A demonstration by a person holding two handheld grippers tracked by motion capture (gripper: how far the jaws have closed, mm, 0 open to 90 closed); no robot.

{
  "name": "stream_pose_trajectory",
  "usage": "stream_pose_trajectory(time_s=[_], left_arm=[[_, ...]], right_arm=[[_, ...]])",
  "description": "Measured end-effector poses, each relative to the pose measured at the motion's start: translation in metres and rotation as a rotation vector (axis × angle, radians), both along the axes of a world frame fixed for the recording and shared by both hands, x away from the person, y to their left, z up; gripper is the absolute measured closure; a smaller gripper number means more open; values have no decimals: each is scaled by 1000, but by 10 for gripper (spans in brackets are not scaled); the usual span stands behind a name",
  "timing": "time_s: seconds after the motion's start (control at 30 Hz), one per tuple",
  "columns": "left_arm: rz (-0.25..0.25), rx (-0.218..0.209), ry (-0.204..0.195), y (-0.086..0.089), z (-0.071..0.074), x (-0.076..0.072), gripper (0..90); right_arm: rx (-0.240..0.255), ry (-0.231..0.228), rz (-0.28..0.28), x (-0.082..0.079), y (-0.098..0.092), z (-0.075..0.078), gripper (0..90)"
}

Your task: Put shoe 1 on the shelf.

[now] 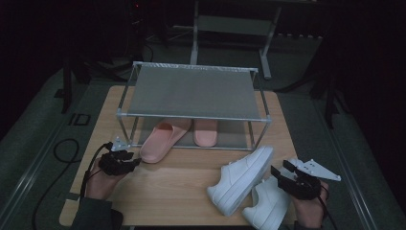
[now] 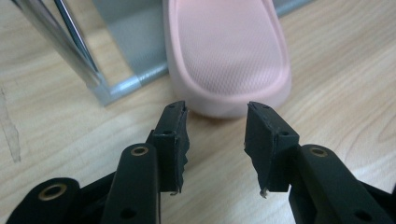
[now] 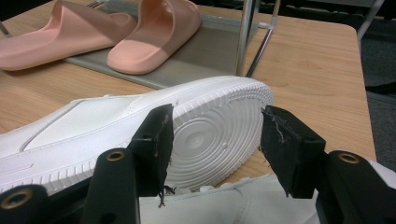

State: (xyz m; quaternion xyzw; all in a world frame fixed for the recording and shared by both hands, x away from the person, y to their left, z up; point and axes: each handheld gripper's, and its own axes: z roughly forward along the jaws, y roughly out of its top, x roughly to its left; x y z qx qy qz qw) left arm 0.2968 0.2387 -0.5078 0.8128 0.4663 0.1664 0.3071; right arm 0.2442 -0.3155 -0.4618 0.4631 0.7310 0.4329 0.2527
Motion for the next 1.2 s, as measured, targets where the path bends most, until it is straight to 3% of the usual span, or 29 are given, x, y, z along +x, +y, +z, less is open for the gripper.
stream_pose_trajectory(time_s=[0.37,0.67,1.2], left_arm=[[-38,33,72,-3,-14,5,553],[-70,46,74,-17,-14,9,576],[-115,45,71,-38,-13,14,743]], right_arm=[[0,-1,0,0,0,0,435],[0,-3,-1,0,-1,0,436],[-2,0,1,0,1,0,436]])
